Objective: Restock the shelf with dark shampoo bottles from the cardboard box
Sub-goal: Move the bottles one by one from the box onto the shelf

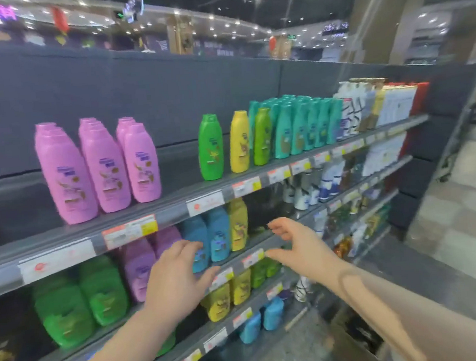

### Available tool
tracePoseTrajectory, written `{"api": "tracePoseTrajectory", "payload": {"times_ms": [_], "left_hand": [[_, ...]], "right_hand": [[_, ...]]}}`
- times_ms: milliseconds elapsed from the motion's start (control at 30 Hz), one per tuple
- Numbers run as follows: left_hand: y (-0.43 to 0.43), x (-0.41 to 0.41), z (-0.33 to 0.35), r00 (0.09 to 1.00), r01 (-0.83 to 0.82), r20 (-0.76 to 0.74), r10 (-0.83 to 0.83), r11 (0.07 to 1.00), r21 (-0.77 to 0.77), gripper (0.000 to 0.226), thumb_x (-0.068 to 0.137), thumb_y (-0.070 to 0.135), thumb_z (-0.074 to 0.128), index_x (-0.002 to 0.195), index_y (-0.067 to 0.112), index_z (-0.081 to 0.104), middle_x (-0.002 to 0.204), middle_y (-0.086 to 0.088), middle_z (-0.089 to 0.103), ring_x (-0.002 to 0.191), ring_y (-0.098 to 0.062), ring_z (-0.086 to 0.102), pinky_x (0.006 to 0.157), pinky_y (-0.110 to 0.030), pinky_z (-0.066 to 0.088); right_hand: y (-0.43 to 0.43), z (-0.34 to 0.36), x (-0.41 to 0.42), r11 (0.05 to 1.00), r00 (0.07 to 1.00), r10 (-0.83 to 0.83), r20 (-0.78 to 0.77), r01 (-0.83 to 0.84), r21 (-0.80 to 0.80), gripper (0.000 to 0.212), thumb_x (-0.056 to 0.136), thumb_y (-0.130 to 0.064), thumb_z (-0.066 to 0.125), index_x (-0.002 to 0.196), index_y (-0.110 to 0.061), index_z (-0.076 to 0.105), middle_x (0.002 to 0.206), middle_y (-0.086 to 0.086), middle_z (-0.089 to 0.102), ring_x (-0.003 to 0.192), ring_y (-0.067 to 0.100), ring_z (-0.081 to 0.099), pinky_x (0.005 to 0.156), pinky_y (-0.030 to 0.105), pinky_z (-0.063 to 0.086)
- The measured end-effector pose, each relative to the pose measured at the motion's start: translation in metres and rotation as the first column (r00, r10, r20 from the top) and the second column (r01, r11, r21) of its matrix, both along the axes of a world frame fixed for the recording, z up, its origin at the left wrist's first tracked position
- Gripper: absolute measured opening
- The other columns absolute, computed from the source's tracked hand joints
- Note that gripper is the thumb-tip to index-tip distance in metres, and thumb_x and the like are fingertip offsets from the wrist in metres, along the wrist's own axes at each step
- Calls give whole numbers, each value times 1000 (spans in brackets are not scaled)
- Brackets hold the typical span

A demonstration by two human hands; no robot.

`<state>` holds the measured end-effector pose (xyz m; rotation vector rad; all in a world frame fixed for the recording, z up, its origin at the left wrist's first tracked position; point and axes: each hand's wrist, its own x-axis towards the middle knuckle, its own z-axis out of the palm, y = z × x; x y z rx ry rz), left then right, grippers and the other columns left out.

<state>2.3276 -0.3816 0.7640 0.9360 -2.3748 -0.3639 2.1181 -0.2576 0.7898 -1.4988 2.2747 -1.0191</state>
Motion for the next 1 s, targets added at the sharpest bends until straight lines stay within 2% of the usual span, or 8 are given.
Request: {"api": "tracePoseTrajectory", "payload": {"times_ms": [100, 167, 233, 300, 367, 433, 667, 1000], "left_hand": [[53, -72, -16, 990, 116, 79, -120, 992, 49, 56, 78, 51, 62, 124, 22, 52, 126, 0, 52, 117, -24, 48, 95, -33, 40], [88, -114, -25, 977, 162, 124, -172, 983, 87, 57, 78, 54, 60, 125, 23, 49, 127, 1, 50, 120, -21, 46, 96, -33, 40], [121, -152, -34, 956, 213, 178, -234, 969, 127, 60, 79, 55, 59, 127, 22, 47, 130, 0, 47, 122, -21, 44, 97, -32, 38], [151, -182, -45, 925, 258, 243, -293, 952, 166, 60, 78, 57, 57, 127, 23, 47, 131, 1, 45, 122, -21, 45, 97, -32, 39], [176, -208, -56, 889, 293, 299, -347, 933, 210, 59, 78, 59, 55, 125, 24, 47, 130, 2, 45, 121, -22, 46, 96, -36, 42], [196, -233, -63, 852, 332, 344, -393, 916, 224, 59, 78, 59, 54, 125, 24, 46, 129, 1, 45, 120, -23, 46, 96, -39, 43], [226, -328, -99, 796, 360, 397, -458, 884, 298, 68, 80, 59, 52, 135, 23, 36, 138, 1, 39, 127, -22, 39, 100, -38, 40], [216, -506, -166, 757, 255, 444, -480, 842, 476, 61, 83, 56, 51, 133, 24, 36, 140, 0, 37, 128, -21, 38, 103, -38, 37]], "right_hand": [[88, -11, -58, 985, 984, -173, 45, 172, 29, 52, 74, -19, 75, 121, -16, 53, 115, 5, 57, 99, 13, 50, 90, 26, 44], [143, -17, -87, 968, 969, -247, 30, 245, 52, 50, 73, -12, 76, 119, -10, 55, 112, 10, 58, 96, 17, 52, 84, 16, 41], [194, -21, -114, 945, 947, -320, 38, 316, 81, 50, 72, -8, 76, 118, -6, 55, 112, 12, 56, 104, 24, 55, 84, 13, 40], [236, -28, -137, 919, 924, -382, 15, 377, 115, 54, 72, -13, 78, 120, -7, 53, 118, 14, 56, 113, 26, 54, 92, 20, 41], [270, -35, -155, 885, 902, -429, -40, 429, 182, 56, 73, -23, 77, 122, -14, 53, 119, 9, 57, 113, 22, 54, 98, 33, 42], [296, -43, -171, 852, 879, -475, -44, 472, 227, 55, 73, -26, 77, 122, -18, 52, 120, 7, 57, 111, 21, 54, 96, 33, 42], [332, -77, -240, 797, 841, -539, -43, 526, 297, 57, 72, -29, 75, 123, -21, 52, 121, 4, 56, 109, 19, 53, 88, 25, 38], [309, -114, -407, 753, 844, -536, -28, 493, 436, 55, 76, -34, 70, 126, -26, 48, 124, 2, 53, 111, 17, 52, 91, 27, 39]]}}
